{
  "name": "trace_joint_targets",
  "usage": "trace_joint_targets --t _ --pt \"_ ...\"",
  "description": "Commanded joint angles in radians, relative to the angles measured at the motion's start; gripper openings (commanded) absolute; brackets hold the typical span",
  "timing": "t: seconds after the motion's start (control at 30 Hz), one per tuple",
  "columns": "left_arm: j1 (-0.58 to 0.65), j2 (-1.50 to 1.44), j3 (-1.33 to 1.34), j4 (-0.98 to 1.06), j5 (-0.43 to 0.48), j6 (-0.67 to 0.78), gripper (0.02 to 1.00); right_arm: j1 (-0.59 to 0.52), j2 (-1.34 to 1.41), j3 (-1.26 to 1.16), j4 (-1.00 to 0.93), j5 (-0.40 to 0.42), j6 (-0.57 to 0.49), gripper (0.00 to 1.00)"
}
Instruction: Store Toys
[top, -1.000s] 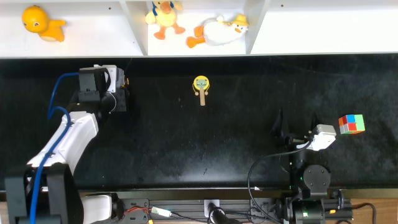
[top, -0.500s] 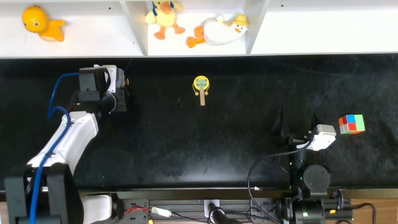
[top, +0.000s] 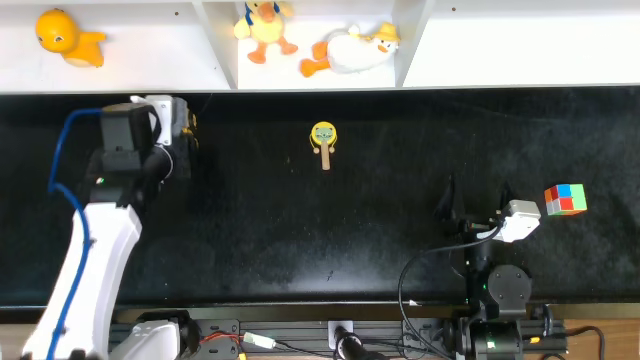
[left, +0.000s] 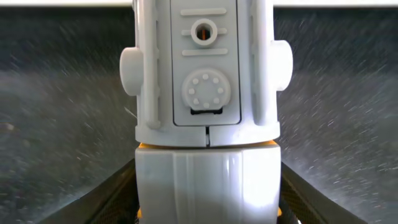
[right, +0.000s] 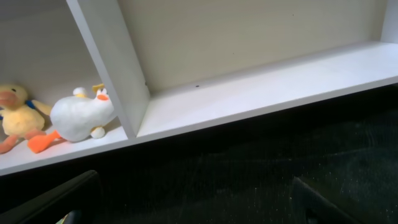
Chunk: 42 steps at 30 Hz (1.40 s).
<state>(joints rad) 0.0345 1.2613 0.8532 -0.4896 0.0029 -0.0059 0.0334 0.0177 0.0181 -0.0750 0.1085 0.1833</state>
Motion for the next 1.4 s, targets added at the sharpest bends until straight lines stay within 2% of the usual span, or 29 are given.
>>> trace_joint_targets --t 0.03,0.47,0.9,1.4 --pt "0.003 -0.021 0.026 0.061 -0.005 -0.036 0.036 0.006 -0.001 -0.014 0.004 -0.004 -0.001 0.996" --pt "0.003 0.172 0.041 0.455 -0.004 -0.023 0.036 0.006 -0.001 -0.014 0.004 -0.004 -0.001 0.996" --pt "0.003 0.339 0.212 0.458 -0.004 0.043 0.038 0.006 -0.001 -0.014 0.004 -0.004 -0.001 0.993" --pt "0.003 0.403 0.222 0.486 -0.004 0.089 0.036 0.006 -0.001 -0.014 0.004 -0.004 -0.001 0.993"
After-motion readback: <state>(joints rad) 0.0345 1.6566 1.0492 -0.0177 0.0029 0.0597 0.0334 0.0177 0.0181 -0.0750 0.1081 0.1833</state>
